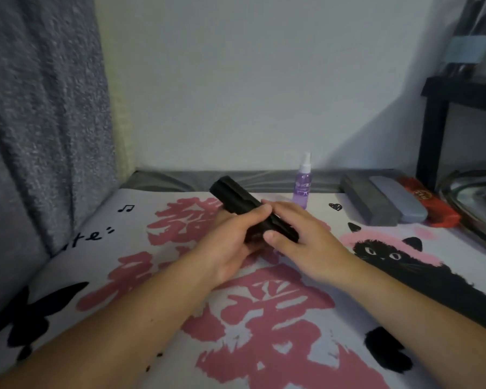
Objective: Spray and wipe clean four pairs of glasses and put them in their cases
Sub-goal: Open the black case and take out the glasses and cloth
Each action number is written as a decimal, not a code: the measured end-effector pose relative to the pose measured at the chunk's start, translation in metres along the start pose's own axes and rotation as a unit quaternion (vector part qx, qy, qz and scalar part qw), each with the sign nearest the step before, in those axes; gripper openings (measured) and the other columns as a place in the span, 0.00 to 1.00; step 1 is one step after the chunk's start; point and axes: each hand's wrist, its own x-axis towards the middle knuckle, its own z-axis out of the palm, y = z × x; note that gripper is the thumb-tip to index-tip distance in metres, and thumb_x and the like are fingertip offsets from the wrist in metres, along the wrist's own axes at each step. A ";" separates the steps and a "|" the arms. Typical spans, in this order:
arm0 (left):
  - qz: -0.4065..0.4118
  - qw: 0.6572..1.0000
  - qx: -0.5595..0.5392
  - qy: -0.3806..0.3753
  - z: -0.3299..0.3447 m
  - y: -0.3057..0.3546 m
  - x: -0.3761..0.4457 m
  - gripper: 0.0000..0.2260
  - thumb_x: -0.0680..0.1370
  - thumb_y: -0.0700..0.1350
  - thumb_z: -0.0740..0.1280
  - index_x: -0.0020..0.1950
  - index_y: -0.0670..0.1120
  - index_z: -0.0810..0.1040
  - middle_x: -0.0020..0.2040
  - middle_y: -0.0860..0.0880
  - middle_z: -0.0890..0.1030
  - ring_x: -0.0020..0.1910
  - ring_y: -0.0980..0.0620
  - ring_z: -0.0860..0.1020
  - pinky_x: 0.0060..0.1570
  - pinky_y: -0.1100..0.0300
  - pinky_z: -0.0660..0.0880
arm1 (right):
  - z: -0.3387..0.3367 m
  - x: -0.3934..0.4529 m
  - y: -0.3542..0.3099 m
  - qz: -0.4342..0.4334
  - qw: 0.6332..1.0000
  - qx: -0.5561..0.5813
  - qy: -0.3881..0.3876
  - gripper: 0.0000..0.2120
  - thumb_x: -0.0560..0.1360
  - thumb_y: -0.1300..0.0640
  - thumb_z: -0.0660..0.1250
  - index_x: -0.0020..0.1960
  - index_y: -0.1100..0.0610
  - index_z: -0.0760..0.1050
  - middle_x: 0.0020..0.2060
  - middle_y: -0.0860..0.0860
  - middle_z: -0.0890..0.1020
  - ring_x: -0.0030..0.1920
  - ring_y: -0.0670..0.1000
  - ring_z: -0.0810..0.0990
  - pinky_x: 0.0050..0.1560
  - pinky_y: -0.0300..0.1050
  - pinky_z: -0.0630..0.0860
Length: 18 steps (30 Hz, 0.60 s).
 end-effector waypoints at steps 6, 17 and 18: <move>-0.049 0.995 0.000 -0.092 -0.027 -0.001 0.026 0.24 0.74 0.33 0.72 0.70 0.39 0.72 0.65 0.36 0.79 0.63 0.39 0.80 0.63 0.42 0.77 | -0.019 0.006 0.023 0.095 0.974 0.126 0.164 0.14 0.83 0.47 0.62 0.57 0.54 0.82 0.43 0.44 0.81 0.45 0.42 0.77 0.50 0.44 0.71; 0.084 0.967 0.233 0.051 -0.066 0.021 0.026 0.09 0.82 0.47 0.65 0.61 0.53 0.81 0.53 0.43 0.85 0.50 0.46 0.82 0.53 0.51 0.78 | -0.020 0.004 0.032 0.160 0.978 0.106 0.085 0.08 0.81 0.54 0.67 0.54 0.55 0.83 0.50 0.51 0.86 0.51 0.44 0.81 0.53 0.36 0.73; 0.099 0.954 0.278 0.052 -0.066 0.016 0.025 0.08 0.82 0.46 0.66 0.58 0.56 0.82 0.52 0.46 0.85 0.50 0.49 0.82 0.55 0.52 0.78 | -0.018 0.006 0.034 0.154 0.981 0.060 0.101 0.07 0.80 0.52 0.68 0.55 0.53 0.82 0.48 0.49 0.86 0.50 0.45 0.82 0.52 0.38 0.74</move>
